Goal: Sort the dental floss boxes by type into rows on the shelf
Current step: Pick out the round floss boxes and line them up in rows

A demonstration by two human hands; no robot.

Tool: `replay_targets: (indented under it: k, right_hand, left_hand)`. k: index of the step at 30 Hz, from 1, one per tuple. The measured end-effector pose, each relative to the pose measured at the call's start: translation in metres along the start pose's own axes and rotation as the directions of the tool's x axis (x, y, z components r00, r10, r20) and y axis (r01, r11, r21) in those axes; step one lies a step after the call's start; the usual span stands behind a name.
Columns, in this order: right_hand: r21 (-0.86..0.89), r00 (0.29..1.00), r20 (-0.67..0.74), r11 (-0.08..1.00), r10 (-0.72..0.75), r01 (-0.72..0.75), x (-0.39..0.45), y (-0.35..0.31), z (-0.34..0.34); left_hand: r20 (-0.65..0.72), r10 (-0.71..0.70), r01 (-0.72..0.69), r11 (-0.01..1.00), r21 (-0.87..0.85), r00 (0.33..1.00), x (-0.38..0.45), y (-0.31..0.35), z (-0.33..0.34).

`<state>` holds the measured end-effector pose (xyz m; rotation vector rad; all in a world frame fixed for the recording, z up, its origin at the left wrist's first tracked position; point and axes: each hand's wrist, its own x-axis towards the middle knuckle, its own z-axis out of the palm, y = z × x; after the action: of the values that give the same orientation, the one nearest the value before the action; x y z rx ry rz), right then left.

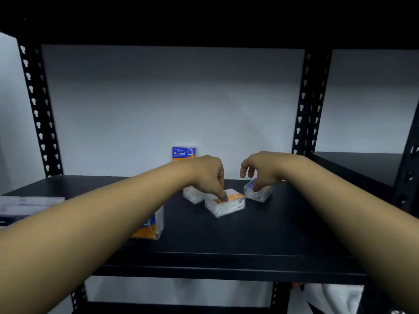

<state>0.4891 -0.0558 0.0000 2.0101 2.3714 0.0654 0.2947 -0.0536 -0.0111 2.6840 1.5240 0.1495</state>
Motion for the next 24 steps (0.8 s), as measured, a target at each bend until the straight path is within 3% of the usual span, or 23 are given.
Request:
replay_targets:
  k: [9,14,24]
  right_hand:
    - [-0.099,0.999,0.038,0.995,0.011,-0.007,0.012,0.032,0.026]
    - [-0.092,0.997,0.083,0.996,-0.001,0.009,0.02,0.035,0.027]
    - [-0.05,0.994,0.105,0.999,-0.016,0.021,0.028,0.041,0.025]
  left_hand:
    - [-0.048,0.035,-0.031,0.996,0.082,0.998,0.015,0.018,0.027]
    - [0.045,0.02,-0.023,0.998,0.056,0.999,0.021,0.016,0.018]
    - [0.278,0.01,0.061,0.968,-0.245,0.96,0.037,-0.007,-0.001]
